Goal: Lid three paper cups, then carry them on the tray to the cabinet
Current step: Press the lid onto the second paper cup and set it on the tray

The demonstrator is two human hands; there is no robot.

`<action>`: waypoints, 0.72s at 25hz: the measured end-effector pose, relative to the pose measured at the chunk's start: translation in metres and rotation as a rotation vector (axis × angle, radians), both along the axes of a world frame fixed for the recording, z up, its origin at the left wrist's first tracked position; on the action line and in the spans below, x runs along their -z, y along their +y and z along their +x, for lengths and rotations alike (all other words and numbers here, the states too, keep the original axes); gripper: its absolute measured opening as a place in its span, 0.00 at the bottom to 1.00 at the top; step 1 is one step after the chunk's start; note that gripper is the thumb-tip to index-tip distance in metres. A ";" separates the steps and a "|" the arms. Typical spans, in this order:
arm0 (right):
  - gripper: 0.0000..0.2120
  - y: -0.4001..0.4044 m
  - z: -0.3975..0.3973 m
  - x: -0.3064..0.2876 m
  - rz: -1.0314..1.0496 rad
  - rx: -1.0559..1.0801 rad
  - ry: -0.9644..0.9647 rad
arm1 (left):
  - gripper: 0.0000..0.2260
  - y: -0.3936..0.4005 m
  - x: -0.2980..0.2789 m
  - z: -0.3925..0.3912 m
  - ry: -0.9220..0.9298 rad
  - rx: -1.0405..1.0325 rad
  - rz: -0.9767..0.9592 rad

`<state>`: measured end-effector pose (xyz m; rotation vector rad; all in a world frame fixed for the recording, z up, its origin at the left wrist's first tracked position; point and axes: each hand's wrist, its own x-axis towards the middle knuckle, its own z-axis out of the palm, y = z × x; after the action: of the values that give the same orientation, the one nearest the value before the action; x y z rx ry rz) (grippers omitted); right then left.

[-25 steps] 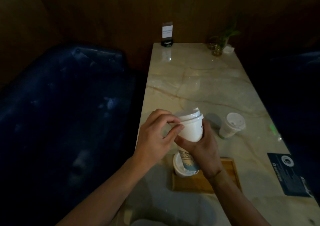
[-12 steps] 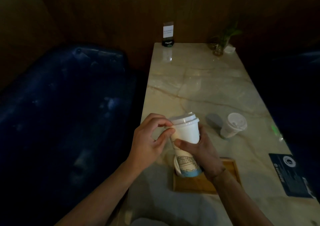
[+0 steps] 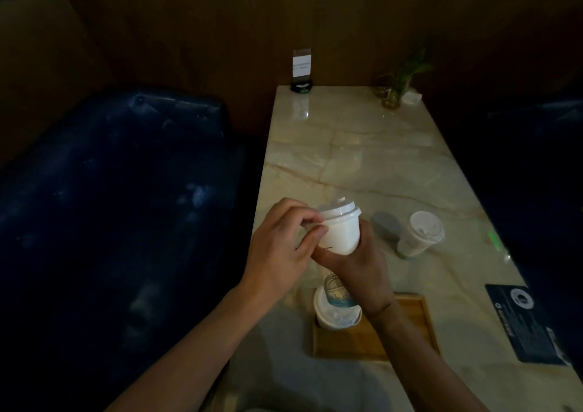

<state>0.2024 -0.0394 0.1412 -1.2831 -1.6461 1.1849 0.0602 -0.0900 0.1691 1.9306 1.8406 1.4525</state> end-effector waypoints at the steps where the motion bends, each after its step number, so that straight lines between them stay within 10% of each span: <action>1: 0.33 0.001 0.002 -0.002 -0.005 0.002 0.011 | 0.07 0.001 -0.002 0.000 0.004 0.013 0.016; 18: 0.29 -0.003 0.023 -0.012 -0.413 -0.251 0.443 | 0.07 -0.006 -0.001 -0.012 -0.171 0.095 -0.013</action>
<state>0.2255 -0.0420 0.1529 -0.9610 -1.2973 1.8838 0.0485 -0.0962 0.1705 1.7986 1.6584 1.5202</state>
